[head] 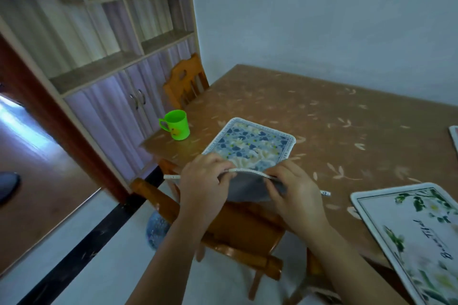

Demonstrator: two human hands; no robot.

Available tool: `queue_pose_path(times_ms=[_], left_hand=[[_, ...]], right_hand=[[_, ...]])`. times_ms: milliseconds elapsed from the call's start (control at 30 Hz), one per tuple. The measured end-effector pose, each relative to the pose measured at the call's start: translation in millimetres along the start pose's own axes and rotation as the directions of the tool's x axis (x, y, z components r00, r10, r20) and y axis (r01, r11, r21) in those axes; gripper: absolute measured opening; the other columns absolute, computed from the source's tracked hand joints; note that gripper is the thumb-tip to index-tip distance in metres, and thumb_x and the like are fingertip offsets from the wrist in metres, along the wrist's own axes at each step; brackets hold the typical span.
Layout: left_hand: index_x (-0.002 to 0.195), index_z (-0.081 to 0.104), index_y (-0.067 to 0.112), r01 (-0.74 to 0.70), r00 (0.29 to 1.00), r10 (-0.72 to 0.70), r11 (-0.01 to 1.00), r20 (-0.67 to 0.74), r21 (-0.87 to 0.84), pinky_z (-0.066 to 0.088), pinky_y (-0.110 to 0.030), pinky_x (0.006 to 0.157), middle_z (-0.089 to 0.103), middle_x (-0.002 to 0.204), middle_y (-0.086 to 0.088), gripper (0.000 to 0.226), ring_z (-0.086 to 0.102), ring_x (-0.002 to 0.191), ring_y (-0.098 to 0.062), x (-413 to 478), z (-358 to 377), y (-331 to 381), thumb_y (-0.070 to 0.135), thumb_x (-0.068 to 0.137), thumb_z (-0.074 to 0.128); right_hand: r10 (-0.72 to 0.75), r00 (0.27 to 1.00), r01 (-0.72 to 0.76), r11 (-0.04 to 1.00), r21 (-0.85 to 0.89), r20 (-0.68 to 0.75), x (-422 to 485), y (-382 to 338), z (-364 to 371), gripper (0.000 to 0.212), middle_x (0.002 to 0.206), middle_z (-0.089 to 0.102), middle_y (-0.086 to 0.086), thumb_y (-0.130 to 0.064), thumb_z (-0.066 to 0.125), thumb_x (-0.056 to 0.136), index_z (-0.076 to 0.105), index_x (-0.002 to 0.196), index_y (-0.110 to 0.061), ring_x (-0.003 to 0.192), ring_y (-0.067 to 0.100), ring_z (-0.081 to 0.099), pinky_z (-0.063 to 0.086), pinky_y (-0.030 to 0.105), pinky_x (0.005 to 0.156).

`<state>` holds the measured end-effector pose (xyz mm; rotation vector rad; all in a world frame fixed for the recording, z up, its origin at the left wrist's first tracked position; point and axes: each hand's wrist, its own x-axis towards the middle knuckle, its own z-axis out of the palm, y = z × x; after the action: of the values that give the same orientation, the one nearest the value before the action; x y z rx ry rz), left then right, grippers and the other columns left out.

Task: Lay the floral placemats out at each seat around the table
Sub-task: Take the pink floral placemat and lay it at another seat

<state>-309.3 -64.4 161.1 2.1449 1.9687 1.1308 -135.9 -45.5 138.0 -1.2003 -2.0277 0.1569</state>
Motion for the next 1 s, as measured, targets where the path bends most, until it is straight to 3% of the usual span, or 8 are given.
queue_pose_path(times_ms=[167, 467, 633, 733, 867, 1000], left_hand=[[0.072, 0.069, 0.016, 0.026, 0.999, -0.025, 0.998, -0.019, 0.057, 0.028, -0.022, 0.067, 0.065, 0.074, 0.001, 0.009, 0.053, 0.071, -0.018, -3, -34, -50, 0.019, 0.071, 0.061], [0.075, 0.07, 0.014, 0.134, 0.988, -0.144, 0.979, -0.058, -0.153, 0.04, -0.031, 0.072, 0.064, 0.075, 0.0, 0.006, 0.055, 0.076, -0.018, 10, -66, -127, 0.009, 0.071, 0.072], [0.081, 0.071, 0.011, 0.137, 0.987, -0.152, 0.966, -0.054, -0.22, 0.032, -0.006, 0.073, 0.062, 0.08, 0.001, 0.008, 0.053, 0.081, -0.011, 56, -81, -180, 0.01, 0.073, 0.071], [0.085, 0.071, 0.013, 0.154, 0.987, -0.16, 0.956, -0.001, -0.248, 0.029, 0.001, 0.071, 0.059, 0.082, 0.006, 0.009, 0.05, 0.076, -0.003, 90, -87, -210, 0.013, 0.075, 0.07], [0.083, 0.07, 0.015, 0.16, 0.986, -0.165, 0.931, 0.012, -0.327, 0.033, -0.001, 0.067, 0.061, 0.082, 0.005, 0.008, 0.052, 0.075, 0.0, 138, -99, -245, 0.012, 0.076, 0.069], [0.08, 0.069, 0.019, 0.087, 0.996, -0.091, 0.974, -0.008, -0.211, 0.036, -0.013, 0.067, 0.057, 0.08, 0.01, 0.006, 0.051, 0.078, -0.006, 178, -115, -281, 0.013, 0.078, 0.067]], right_hand=[[-0.029, 1.0, 0.03, 0.998, 0.052, -0.012, 12, -47, 36, 0.01, 0.077, 0.061, 0.007, -0.003, 0.069, 0.074, 0.062, 0.079, -0.008, 0.071, 0.025, 0.061, 0.053, 0.035, 0.056], [-0.157, 0.988, 0.155, 0.986, -0.057, -0.017, 65, -97, 90, 0.005, 0.074, 0.063, 0.007, -0.013, 0.059, 0.077, 0.063, 0.077, -0.01, 0.067, 0.027, 0.06, 0.049, 0.033, 0.054], [-0.151, 0.984, 0.143, 0.986, -0.09, -0.089, 123, -118, 133, 0.012, 0.079, 0.063, 0.011, -0.014, 0.054, 0.081, 0.063, 0.078, -0.006, 0.071, 0.031, 0.059, 0.049, 0.042, 0.055], [-0.157, 0.98, 0.142, 0.982, -0.126, -0.123, 162, -130, 157, 0.017, 0.074, 0.06, 0.013, -0.016, 0.051, 0.081, 0.061, 0.075, -0.004, 0.066, 0.033, 0.054, 0.046, 0.043, 0.052], [-0.199, 0.967, 0.17, 0.97, -0.176, -0.16, 215, -142, 178, 0.012, 0.073, 0.061, 0.013, -0.013, 0.054, 0.08, 0.061, 0.074, -0.005, 0.065, 0.031, 0.054, 0.045, 0.039, 0.052], [-0.172, 0.975, 0.147, 0.975, -0.169, -0.143, 254, -158, 204, 0.003, 0.075, 0.062, 0.012, -0.007, 0.06, 0.074, 0.062, 0.076, -0.007, 0.065, 0.031, 0.057, 0.048, 0.039, 0.052]])
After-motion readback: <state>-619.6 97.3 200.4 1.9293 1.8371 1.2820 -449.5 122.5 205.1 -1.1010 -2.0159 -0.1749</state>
